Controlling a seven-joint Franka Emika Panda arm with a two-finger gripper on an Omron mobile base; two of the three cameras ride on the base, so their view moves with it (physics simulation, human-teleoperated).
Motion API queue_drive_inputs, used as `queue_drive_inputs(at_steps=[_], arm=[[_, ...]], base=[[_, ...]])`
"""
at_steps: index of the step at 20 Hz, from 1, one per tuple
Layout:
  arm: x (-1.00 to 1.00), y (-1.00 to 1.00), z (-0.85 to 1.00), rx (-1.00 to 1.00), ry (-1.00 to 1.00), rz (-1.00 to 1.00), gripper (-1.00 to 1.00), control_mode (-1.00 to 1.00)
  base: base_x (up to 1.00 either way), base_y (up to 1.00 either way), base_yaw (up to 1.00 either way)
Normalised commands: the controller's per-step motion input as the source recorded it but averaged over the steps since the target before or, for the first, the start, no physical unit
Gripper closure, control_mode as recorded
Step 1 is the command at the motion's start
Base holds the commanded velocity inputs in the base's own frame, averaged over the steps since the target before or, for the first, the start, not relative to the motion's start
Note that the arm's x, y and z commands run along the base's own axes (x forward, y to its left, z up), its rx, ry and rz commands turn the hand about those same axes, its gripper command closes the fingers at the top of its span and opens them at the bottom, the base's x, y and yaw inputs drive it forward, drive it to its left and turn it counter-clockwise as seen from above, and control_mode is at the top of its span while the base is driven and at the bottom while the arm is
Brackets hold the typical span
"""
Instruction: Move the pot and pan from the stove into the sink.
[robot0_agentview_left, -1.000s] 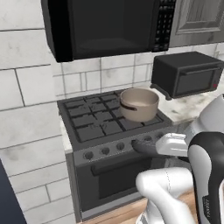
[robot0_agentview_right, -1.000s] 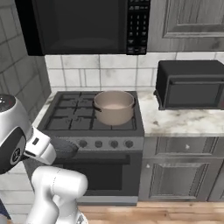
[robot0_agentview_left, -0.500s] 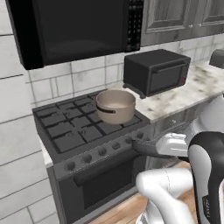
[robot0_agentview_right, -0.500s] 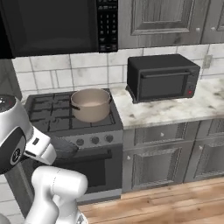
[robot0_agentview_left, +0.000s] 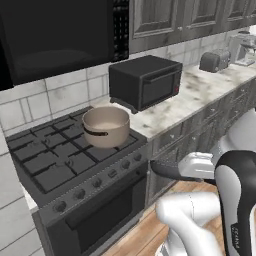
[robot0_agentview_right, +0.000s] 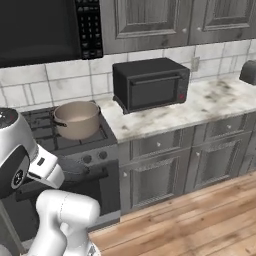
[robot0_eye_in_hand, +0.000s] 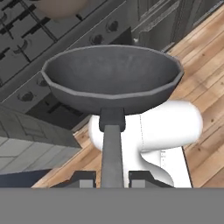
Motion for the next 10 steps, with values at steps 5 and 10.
queue_drive_inputs(at_steps=[5,10], arm=[[0.00,0.00,0.00,0.00,0.00,0.00,1.00,1.00],[0.00,0.00,0.00,0.00,0.00,0.00,1.00,1.00]], base=[[0.10,-0.10,-0.36],[0.10,-0.10,-0.37]])
